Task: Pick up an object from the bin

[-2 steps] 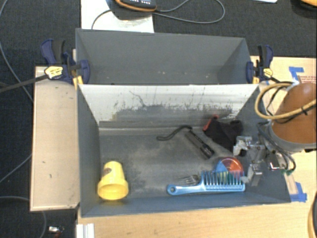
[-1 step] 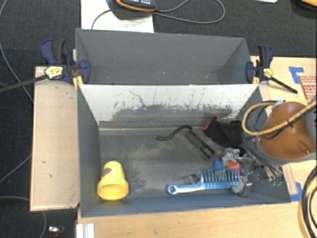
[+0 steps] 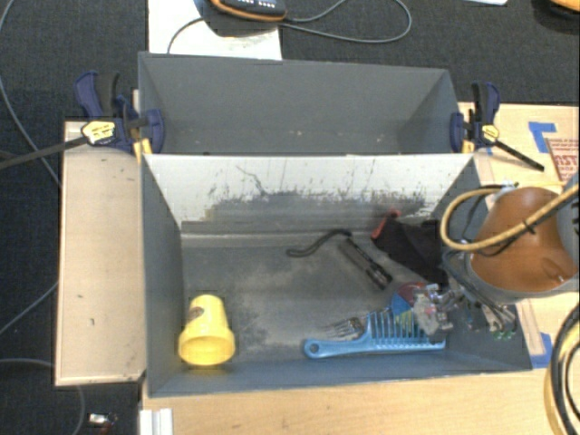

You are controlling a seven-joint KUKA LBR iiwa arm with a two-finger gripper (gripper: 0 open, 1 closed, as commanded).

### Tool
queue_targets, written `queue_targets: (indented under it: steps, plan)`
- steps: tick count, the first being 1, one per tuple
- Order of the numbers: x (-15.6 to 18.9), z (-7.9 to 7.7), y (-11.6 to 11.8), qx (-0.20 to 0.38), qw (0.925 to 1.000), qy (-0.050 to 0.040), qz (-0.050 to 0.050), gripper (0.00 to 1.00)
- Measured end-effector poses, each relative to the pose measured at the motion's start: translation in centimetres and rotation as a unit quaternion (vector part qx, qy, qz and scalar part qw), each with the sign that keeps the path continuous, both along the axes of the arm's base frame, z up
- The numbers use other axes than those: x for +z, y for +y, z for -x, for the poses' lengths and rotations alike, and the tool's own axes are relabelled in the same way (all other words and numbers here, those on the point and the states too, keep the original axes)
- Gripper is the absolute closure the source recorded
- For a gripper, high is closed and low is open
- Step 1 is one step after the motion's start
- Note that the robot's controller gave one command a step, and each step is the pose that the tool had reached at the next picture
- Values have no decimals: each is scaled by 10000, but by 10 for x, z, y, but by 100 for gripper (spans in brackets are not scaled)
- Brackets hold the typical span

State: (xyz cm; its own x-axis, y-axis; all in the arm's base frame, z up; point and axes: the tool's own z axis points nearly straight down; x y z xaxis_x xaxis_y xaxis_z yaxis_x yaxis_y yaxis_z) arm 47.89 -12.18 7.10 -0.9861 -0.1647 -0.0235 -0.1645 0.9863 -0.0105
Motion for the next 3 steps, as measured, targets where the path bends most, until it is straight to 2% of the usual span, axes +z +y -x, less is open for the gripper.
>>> queue_targets:
  steps: [2,3]
  plan:
    - [0,0,0,15,10000,-2,0,100]
    - [18,3,1,24,10000,49,-13,100]
